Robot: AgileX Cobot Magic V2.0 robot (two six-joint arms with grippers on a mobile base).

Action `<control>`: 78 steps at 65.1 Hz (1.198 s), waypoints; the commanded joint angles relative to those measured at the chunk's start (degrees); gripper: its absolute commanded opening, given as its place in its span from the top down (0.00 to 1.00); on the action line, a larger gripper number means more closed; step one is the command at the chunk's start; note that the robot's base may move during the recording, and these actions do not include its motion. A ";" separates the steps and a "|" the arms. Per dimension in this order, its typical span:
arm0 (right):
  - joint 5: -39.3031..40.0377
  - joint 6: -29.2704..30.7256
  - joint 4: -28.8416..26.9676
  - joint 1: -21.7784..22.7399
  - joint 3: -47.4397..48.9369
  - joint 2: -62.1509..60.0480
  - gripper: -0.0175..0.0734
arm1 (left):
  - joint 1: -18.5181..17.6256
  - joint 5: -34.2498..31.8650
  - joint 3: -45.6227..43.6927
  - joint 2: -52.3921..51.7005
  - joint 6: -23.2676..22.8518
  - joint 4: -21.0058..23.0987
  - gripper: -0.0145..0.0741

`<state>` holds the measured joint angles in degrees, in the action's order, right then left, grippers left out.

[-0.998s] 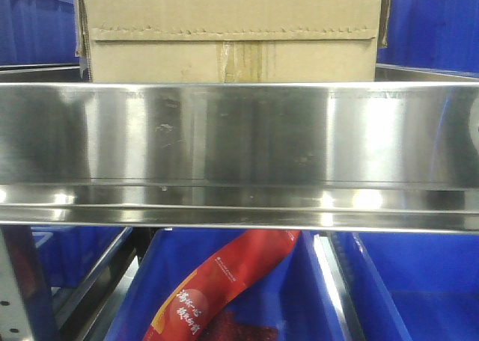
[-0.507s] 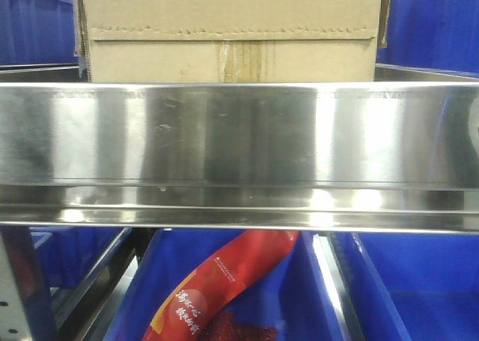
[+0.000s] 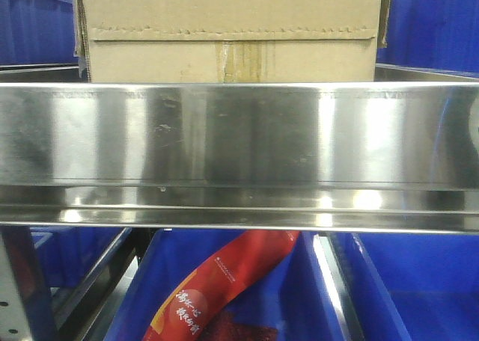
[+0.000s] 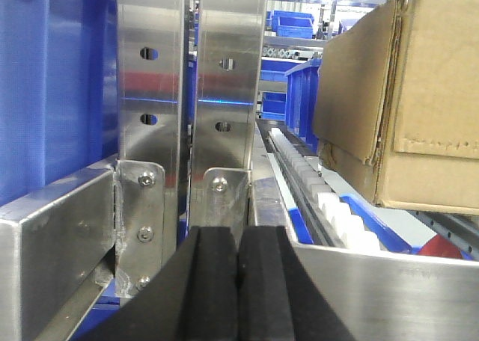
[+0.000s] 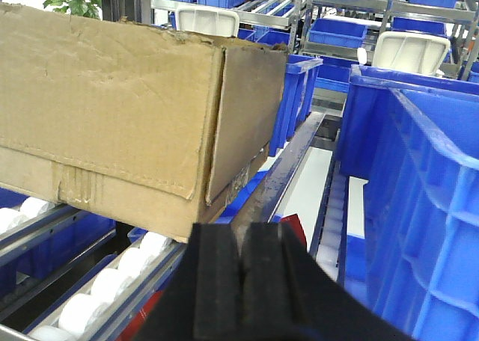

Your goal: Stack two boxes on right shelf middle

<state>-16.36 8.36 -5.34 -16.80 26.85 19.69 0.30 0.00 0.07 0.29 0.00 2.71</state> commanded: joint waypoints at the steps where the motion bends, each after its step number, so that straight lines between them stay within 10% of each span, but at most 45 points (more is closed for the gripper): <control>1: 1.37 0.11 0.41 0.18 -0.26 -0.36 0.99 | 0.14 -1.04 -0.07 -0.29 0.31 0.23 0.96; 25: 0.22 0.11 0.65 0.35 -0.42 -0.36 0.99 | 0.14 -1.04 -0.07 -0.29 0.31 0.23 0.96; 49: 8.72 -1.64 0.28 14.02 -15.15 -12.19 0.99 | 0.14 -1.04 -0.07 -0.29 0.31 0.23 0.96; 78: 15.22 -3.97 -0.10 15.39 -26.85 -19.69 0.99 | 0.14 -1.04 -0.07 -0.29 0.31 0.23 0.96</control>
<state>-3.00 4.69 -5.11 -1.62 0.13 0.49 0.30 0.00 0.15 0.29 0.00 2.71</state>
